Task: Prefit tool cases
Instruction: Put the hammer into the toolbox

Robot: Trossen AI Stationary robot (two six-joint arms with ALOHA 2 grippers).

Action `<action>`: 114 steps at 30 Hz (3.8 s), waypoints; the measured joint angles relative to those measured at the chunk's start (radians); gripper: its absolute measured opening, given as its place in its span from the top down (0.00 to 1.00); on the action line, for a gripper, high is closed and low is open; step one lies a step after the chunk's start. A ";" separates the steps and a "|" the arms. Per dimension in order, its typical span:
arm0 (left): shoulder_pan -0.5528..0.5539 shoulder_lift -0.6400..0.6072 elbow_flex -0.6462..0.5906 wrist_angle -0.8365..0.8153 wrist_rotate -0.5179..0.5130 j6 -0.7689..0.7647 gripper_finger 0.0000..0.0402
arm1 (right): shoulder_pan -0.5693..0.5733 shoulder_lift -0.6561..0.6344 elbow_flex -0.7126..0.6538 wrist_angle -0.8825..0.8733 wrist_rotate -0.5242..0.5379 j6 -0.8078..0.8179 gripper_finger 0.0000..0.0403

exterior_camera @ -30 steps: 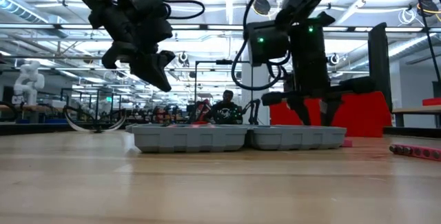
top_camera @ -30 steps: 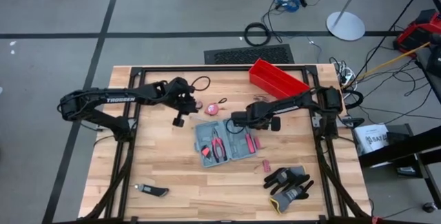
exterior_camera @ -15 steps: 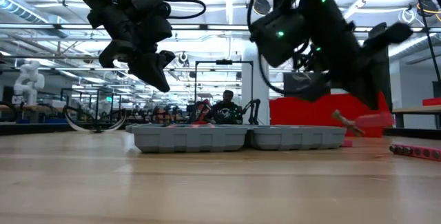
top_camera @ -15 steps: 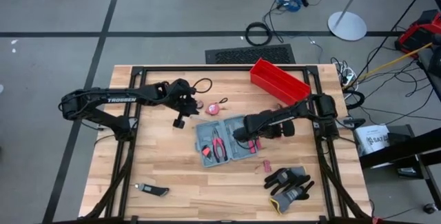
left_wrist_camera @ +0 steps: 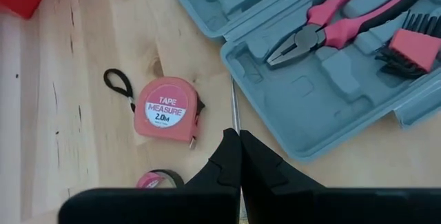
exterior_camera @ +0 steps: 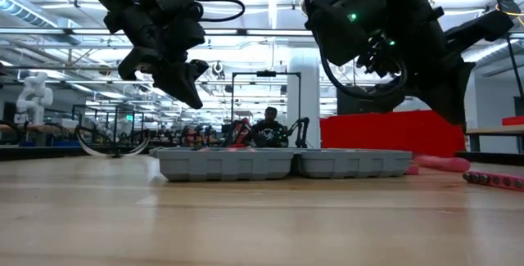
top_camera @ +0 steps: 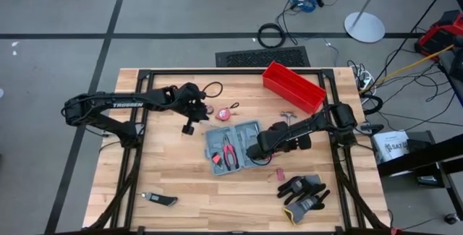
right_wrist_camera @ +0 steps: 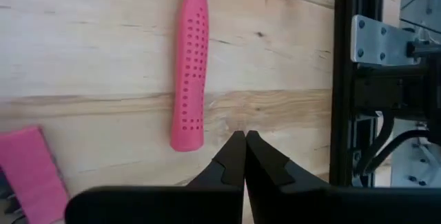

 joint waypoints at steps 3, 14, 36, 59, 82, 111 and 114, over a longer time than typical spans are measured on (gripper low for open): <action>-0.005 0.000 0.000 0.015 0.000 -0.027 1.00 | 0.024 -0.019 -0.002 0.002 0.032 0.027 1.00; -0.039 0.000 0.000 0.076 -0.026 -0.206 1.00 | 0.277 -0.430 -0.001 -0.005 0.373 0.205 1.00; -0.314 0.428 0.453 0.403 -0.250 0.058 0.83 | 0.505 -0.678 0.044 -0.004 0.597 0.040 0.98; -0.303 1.248 1.364 0.407 -0.357 -0.127 0.79 | 0.631 -0.768 0.124 -0.002 0.860 -0.238 0.93; -0.314 1.224 1.415 -0.152 -0.482 -0.362 0.79 | 0.626 -0.746 0.124 -0.003 0.832 -0.245 0.93; -0.313 1.204 1.411 -0.303 -0.476 -0.994 0.79 | 0.632 -0.626 0.123 -0.002 0.621 -0.300 0.93; -0.307 1.205 1.411 -0.293 -0.400 -1.048 0.79 | 0.633 -0.615 0.123 -0.003 0.619 -0.313 0.93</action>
